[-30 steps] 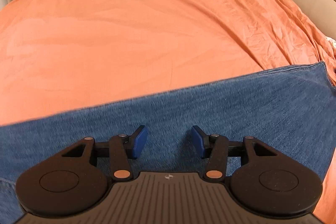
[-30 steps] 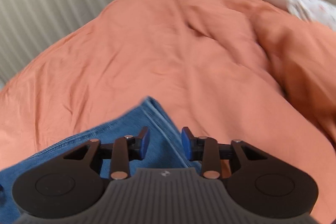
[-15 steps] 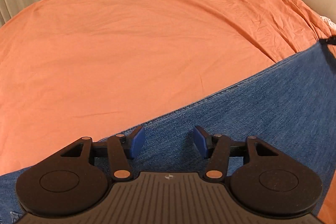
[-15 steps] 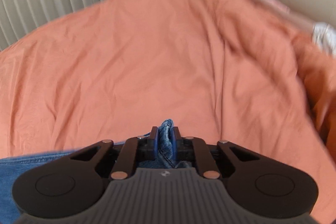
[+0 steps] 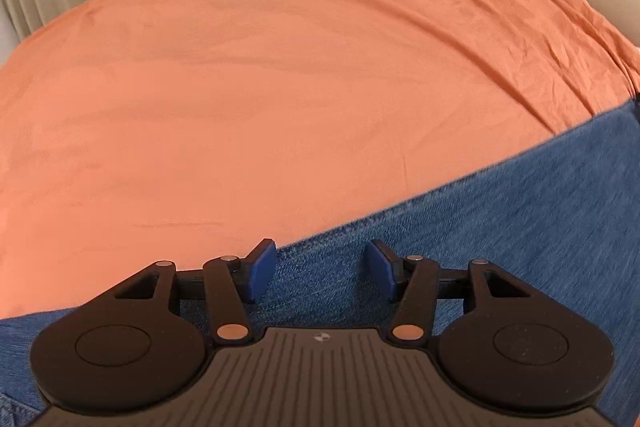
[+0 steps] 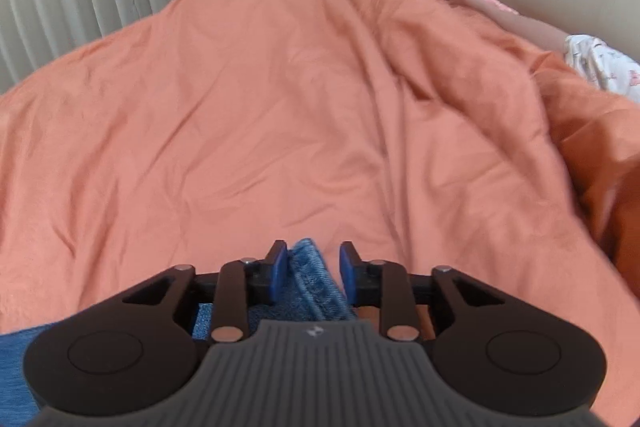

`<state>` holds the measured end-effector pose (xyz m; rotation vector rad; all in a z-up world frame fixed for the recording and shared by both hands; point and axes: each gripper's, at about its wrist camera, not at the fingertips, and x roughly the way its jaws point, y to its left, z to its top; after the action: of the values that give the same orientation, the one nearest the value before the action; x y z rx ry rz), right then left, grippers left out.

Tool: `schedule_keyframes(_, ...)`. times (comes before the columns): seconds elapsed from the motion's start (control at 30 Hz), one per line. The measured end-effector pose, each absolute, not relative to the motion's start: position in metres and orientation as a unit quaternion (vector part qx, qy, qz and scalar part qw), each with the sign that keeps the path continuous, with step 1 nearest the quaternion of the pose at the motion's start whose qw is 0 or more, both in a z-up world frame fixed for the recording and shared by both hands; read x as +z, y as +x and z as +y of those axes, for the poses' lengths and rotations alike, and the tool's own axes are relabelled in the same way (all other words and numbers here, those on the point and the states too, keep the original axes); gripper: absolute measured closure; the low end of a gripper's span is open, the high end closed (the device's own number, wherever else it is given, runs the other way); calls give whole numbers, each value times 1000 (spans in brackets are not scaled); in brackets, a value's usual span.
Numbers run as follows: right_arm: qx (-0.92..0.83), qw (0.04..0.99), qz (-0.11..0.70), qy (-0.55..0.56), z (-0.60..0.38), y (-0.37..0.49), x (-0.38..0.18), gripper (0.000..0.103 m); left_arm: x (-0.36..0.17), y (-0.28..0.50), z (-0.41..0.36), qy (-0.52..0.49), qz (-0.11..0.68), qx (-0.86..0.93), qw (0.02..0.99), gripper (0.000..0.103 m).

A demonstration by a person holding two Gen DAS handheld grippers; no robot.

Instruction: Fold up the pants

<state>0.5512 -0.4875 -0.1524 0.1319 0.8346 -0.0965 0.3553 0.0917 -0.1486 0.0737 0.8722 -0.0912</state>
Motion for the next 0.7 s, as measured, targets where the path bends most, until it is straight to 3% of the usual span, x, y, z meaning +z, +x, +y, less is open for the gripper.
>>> schedule_keyframes(0.07, -37, 910, 406, 81, -498, 535, -137, 76, -141, 348, 88, 35, 412, -46, 910, 41)
schedule_keyframes(0.17, -41, 904, 407, 124, -517, 501, -120, 64, -132, 338, 77, 26, 414, -57, 908, 41)
schedule_keyframes(0.3, -38, 887, 417, 194, -534, 446, -116, 60, -122, 327, 54, 28, 412, -67, 908, 43)
schedule_keyframes(0.37, -41, 874, 426, 230, -540, 422, -123, 58, -119, 322, 43, 22, 411, -83, 907, 48)
schedule_keyframes(0.7, -57, 796, 411, 440, -572, 401, -197, 49, -105, 318, -1, -9, 424, -121, 898, 48)
